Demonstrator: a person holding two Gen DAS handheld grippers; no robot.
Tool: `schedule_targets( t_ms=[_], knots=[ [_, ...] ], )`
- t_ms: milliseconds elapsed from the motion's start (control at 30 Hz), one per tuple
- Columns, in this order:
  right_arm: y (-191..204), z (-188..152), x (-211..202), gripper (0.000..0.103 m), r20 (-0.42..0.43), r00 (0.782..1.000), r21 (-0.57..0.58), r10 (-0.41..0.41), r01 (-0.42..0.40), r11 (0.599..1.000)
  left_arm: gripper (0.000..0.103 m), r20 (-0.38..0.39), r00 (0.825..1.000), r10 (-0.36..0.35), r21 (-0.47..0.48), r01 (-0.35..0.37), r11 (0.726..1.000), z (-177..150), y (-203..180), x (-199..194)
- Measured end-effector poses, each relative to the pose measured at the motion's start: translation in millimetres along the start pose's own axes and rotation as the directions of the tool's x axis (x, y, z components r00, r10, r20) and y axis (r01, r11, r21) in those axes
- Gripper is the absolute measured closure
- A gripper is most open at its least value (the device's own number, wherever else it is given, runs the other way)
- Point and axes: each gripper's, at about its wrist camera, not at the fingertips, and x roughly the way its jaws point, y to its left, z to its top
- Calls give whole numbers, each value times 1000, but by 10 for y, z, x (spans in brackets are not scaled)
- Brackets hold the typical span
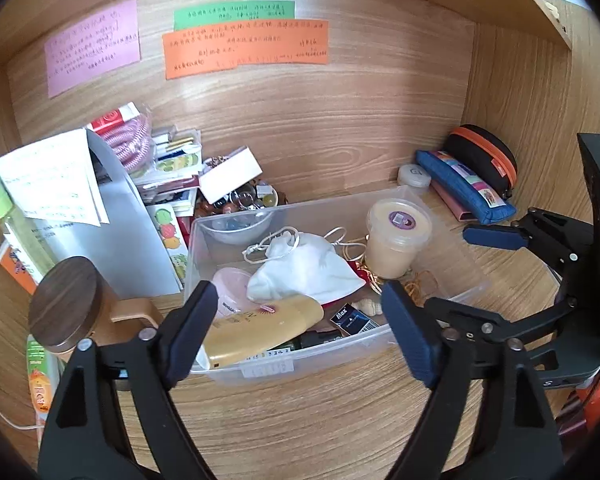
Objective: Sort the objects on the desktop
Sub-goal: 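Lower the sunscreen bottle and Max box into the box and open both tools, then withdraw both open tools away from the clear box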
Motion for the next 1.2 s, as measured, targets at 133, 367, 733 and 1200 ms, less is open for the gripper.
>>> schedule_targets(
  t_ms=[133, 367, 733, 1200],
  knots=[
    [9, -40, -63, 30, 12, 1000, 9, -4, 4, 1000, 13, 13, 1000, 22, 2, -22, 1000, -26, -34, -81],
    [-9, -137, -172, 26, 30, 999, 38, -20, 19, 999, 9, 59, 995, 78, -19, -77, 997, -103, -62, -259],
    [-80, -308, -417, 10, 74, 994, 118, -87, 77, 990, 7, 132, 977, 169, -87, -158, 984, -273, -144, -539],
    [-45, -462, -698, 0, 137, 975, 208, -173, 143, 968, 2, 197, 934, 297, -128, -276, 953, -441, -338, -707]
  ],
)
